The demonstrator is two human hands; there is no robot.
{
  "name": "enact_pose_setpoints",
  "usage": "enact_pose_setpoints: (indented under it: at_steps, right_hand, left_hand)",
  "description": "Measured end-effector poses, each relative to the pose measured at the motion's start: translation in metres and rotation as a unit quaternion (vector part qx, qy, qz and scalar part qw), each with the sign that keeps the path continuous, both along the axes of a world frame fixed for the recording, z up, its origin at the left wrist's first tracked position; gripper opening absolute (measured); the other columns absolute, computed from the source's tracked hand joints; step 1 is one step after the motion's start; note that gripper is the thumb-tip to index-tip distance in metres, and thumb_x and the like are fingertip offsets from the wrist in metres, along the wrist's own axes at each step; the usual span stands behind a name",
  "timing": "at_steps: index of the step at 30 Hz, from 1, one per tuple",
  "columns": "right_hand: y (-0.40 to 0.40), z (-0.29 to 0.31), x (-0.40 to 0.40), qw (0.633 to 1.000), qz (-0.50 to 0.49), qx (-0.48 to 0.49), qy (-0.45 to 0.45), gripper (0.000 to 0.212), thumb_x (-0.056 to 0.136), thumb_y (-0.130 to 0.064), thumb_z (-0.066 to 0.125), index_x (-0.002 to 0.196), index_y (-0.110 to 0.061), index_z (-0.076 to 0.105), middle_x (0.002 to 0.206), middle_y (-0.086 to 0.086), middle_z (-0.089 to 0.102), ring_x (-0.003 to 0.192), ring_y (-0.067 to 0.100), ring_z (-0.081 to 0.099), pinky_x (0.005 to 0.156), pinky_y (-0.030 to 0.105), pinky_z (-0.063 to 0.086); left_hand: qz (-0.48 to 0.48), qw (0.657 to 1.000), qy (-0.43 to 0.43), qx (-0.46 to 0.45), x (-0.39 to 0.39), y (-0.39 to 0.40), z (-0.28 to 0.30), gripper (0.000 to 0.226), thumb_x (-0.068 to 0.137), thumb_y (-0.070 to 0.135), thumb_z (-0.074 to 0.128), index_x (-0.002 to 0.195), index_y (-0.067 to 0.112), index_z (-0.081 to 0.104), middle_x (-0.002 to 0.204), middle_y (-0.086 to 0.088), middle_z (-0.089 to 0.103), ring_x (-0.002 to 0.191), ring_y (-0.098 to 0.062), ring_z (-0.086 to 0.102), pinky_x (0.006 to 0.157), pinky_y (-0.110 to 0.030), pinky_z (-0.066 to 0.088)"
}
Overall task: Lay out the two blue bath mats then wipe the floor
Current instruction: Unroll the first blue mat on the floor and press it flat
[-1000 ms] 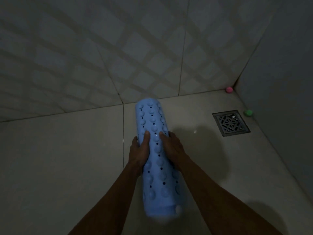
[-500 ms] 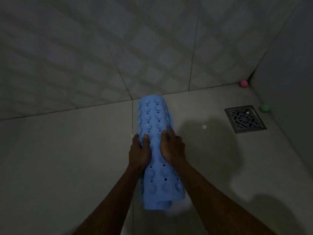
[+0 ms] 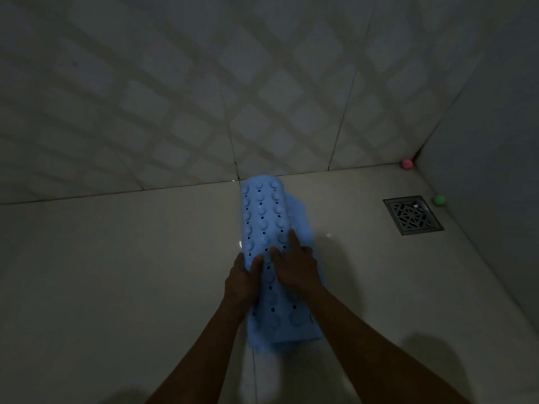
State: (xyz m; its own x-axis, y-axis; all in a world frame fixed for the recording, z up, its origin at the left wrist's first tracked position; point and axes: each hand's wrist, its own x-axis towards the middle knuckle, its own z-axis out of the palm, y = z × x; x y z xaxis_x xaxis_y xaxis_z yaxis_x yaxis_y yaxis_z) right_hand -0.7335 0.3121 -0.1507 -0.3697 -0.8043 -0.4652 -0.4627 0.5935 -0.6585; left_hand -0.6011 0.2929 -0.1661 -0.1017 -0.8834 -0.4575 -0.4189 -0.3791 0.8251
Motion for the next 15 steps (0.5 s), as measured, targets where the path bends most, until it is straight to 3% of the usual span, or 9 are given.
enact_pose_setpoints:
  at_steps: [3, 7, 10, 15]
  right_hand:
    - [0.000, -0.002, 0.004, 1.000, -0.002, 0.004, 0.014, 0.079, 0.097, -0.063, 0.044, 0.160, -0.038, 0.003, 0.161, 0.016, 0.021, 0.142, 0.041, 0.033, 0.117, 0.050, 0.033]
    - [0.002, 0.005, 0.017, 1.000, 0.012, 0.000, 0.021, 0.075, 0.098, -0.062, 0.040, 0.160, -0.036, 0.005, 0.165, 0.013, 0.020, 0.147, 0.037, 0.028, 0.120, 0.048, 0.028]
    - [0.006, 0.013, 0.021, 1.000, -0.005, -0.022, 0.015, 0.068, 0.102, -0.046, 0.044, 0.160, -0.021, 0.018, 0.161, 0.010, 0.032, 0.145, 0.033, 0.036, 0.118, 0.043, 0.031]
    - [0.005, 0.015, 0.033, 0.999, -0.012, 0.014, 0.031, 0.077, 0.089, -0.051, 0.067, 0.150, -0.016, 0.037, 0.147, 0.015, 0.048, 0.132, 0.035, 0.048, 0.110, 0.045, 0.040]
  left_hand:
    - [-0.013, 0.999, 0.022, 0.019, 0.007, -0.002, 0.000, 0.086, 0.070, 0.084, 0.052, 0.133, 0.027, 0.055, 0.130, -0.003, 0.065, 0.112, -0.025, 0.065, 0.099, -0.048, 0.053]
    - [-0.012, 1.000, 0.008, 0.024, 0.019, 0.003, 0.010, 0.075, 0.096, 0.058, 0.053, 0.154, 0.016, 0.032, 0.150, -0.011, 0.048, 0.134, -0.032, 0.050, 0.112, -0.044, 0.042]
    - [-0.019, 0.999, 0.014, -0.024, 0.030, 0.008, 0.014, 0.064, 0.098, 0.052, 0.052, 0.152, 0.021, 0.037, 0.145, -0.007, 0.054, 0.129, -0.028, 0.054, 0.108, -0.040, 0.045]
    - [-0.048, 0.999, 0.017, -0.006, 0.053, 0.011, 0.016, 0.060, 0.097, 0.055, 0.054, 0.146, 0.022, 0.047, 0.141, -0.006, 0.059, 0.124, -0.026, 0.059, 0.106, -0.043, 0.048]
